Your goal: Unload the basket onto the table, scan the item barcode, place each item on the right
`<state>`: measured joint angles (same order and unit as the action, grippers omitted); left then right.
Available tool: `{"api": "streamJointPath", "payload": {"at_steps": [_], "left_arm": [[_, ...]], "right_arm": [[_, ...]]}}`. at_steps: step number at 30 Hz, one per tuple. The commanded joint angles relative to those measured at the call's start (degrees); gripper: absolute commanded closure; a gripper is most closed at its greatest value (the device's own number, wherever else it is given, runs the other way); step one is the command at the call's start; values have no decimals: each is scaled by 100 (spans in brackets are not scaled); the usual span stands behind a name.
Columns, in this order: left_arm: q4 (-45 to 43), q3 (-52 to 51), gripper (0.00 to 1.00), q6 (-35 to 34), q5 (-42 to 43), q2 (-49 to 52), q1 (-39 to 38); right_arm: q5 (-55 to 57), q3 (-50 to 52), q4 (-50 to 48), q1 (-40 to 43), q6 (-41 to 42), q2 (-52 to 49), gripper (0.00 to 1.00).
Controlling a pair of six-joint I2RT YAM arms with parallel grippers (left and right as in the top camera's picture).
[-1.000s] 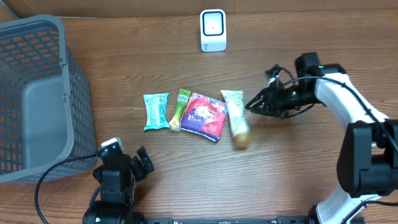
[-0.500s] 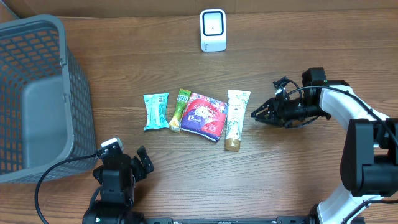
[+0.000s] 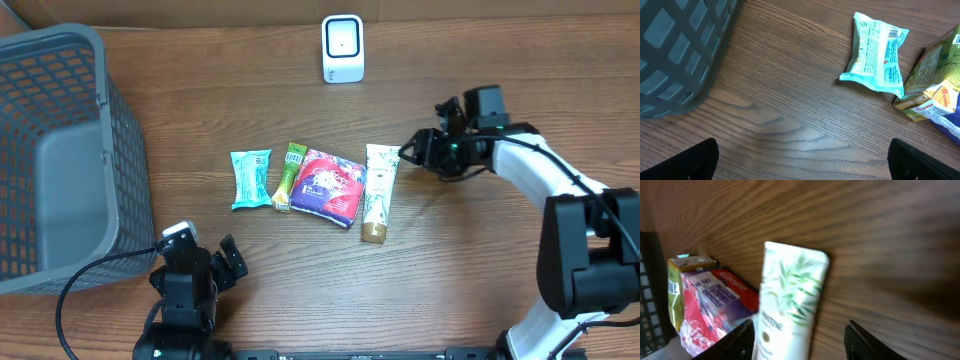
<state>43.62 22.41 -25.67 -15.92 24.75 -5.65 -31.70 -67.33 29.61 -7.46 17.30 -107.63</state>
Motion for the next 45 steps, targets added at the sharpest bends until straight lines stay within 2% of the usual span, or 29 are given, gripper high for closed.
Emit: {"api": "streamJointPath", "payload": {"at_steps": [1,13,27,30,36,39,42,45], "left_arm": [[-35,-26,0,-116,-98,-50,-11],[-35,-26,1,-116,-98,-50,-11],[-35,-26,0,-116,-98,-50,-11],[-35,-26,1,-116,-98,-50,-11],[-35,-26,0,-116,-98,-50,-11],[-35,-26,0,-116,-98,-50,-11],[-35,-26,0,-116,-98,-50,-11],[-35,-26,1,-116,-98,-50,-11]], "right_arm": [[385,-435,-39,-131,208,-173,42],[756,-544,-380,-199,181,-861,50],[184,-544,-664,-378,214,-1204,58],[42,-544,-643,-444,227,-1211,63],[94,-544,-323,-603,2,-1338,65],[96,-544,-236,-544,-85,-1335,75],[105,-544,-166,-479,-105,-1338,95],[90,-544,-138,-413,-105,-1335,96]]}}
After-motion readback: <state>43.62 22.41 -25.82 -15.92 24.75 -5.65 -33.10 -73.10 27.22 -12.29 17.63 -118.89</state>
